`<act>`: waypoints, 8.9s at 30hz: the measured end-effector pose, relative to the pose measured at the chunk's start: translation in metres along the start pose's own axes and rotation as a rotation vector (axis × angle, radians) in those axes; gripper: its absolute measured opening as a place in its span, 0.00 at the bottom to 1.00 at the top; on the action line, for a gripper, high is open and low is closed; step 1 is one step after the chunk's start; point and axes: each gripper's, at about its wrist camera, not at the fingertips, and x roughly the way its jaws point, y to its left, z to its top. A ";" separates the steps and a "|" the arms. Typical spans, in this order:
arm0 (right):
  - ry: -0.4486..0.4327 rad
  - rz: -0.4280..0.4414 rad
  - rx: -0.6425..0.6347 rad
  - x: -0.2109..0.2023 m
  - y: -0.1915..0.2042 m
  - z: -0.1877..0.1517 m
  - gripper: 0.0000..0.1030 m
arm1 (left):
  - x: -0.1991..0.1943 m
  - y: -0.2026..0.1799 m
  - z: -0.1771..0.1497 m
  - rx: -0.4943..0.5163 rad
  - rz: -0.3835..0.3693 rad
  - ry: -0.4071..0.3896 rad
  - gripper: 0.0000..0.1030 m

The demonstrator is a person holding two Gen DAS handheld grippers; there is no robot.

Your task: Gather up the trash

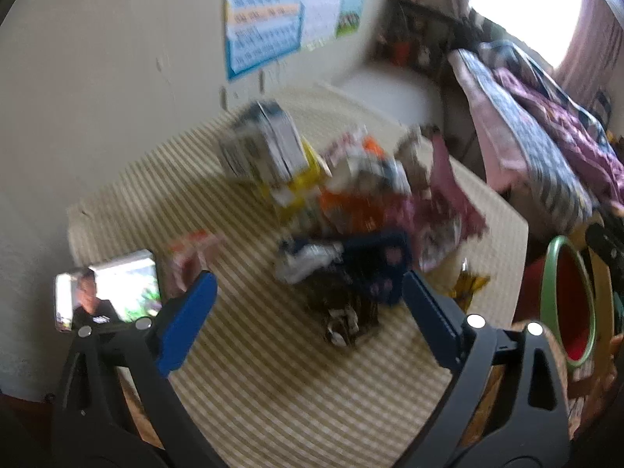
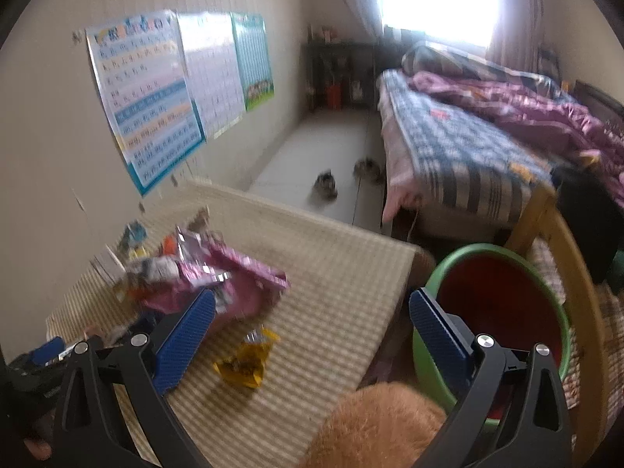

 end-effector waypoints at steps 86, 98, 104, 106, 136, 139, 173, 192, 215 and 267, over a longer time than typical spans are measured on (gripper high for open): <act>0.340 0.265 0.018 0.057 -0.002 -0.049 0.38 | -0.009 -0.024 0.017 -0.086 -0.216 0.043 0.01; 0.235 0.183 0.080 0.037 -0.044 -0.028 0.38 | -0.018 -0.061 0.026 0.017 -0.288 0.030 0.00; 0.266 0.160 0.160 0.041 -0.068 -0.036 0.38 | -0.022 -0.049 0.026 0.006 -0.282 0.010 0.00; 0.263 0.163 0.150 0.039 -0.066 -0.036 0.38 | -0.021 -0.041 0.025 -0.002 -0.263 0.004 0.12; 0.217 0.178 0.126 0.024 -0.065 -0.024 0.40 | -0.022 -0.074 0.030 0.023 -0.338 0.029 0.20; 0.170 0.113 0.167 0.013 -0.096 -0.016 0.40 | -0.023 -0.121 0.031 0.112 -0.421 0.048 0.20; 0.136 -0.127 0.343 -0.017 -0.202 -0.039 0.72 | -0.020 -0.219 -0.001 0.373 -0.472 0.059 0.71; 0.404 0.361 -0.078 0.057 0.078 -0.052 0.72 | -0.020 0.042 -0.027 -0.061 -0.054 0.093 0.71; 0.466 0.324 -0.080 0.086 0.100 -0.072 0.50 | 0.062 0.098 0.008 -0.081 0.061 0.163 0.71; 0.249 0.246 0.044 0.028 -0.009 -0.036 0.50 | -0.035 -0.085 0.019 0.163 -0.212 0.008 0.40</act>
